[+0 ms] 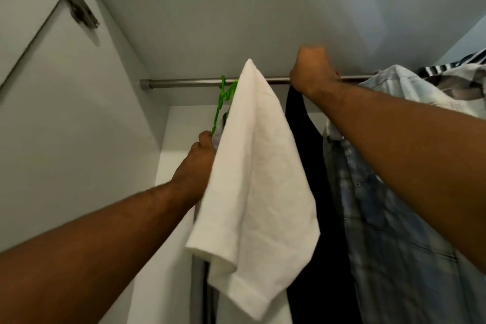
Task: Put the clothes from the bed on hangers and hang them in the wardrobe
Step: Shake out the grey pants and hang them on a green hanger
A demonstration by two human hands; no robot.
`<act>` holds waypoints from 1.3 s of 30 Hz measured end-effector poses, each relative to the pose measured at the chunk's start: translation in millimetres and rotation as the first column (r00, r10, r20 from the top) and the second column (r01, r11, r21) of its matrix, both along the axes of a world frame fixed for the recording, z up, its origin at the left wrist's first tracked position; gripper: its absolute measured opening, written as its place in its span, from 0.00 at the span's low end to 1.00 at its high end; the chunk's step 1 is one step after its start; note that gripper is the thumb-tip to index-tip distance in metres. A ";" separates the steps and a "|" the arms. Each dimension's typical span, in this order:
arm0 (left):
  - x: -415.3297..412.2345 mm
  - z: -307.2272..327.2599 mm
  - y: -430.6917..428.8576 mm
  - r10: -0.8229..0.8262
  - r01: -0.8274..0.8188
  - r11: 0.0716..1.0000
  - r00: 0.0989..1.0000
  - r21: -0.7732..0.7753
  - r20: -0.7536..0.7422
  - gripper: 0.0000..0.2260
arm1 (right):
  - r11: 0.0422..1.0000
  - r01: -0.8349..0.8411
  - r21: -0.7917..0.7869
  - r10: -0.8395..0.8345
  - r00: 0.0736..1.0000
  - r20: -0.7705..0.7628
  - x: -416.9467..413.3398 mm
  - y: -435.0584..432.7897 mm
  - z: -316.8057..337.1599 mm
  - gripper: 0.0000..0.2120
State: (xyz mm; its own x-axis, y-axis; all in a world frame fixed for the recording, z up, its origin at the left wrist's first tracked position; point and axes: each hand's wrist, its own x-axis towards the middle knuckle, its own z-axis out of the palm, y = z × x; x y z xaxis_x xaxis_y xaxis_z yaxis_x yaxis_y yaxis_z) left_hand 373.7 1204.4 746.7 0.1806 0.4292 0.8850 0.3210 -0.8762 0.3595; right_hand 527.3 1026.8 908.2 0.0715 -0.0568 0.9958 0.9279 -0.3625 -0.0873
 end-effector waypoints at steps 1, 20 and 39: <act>1.3 -1.5 -0.4 0.034 -0.034 0.999 0.999 0.011 -0.002 0.28 | 0.999 -0.048 -0.004 0.048 0.999 0.018 0.2 2.1 1.2 0.12; -201.8 -14.7 -106.6 0.385 -0.370 0.919 0.916 0.137 -0.111 0.31 | 0.981 -0.182 -0.071 0.176 0.981 -0.079 -85.9 -58.1 -40.5 0.19; -333.0 -117.0 -256.5 0.382 -0.318 0.895 0.909 0.313 -0.170 0.27 | 0.794 -0.517 -0.320 0.574 0.811 0.115 -351.9 -119.7 -258.8 0.17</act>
State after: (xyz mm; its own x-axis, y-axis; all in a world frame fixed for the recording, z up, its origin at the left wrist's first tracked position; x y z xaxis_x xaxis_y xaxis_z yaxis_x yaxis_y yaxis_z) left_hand 40.6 947.9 629.7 0.2676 0.2495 0.9307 0.6676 -0.7445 0.0076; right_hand 175.4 907.0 649.4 -0.1859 0.1950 0.9630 0.9637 0.2271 0.1400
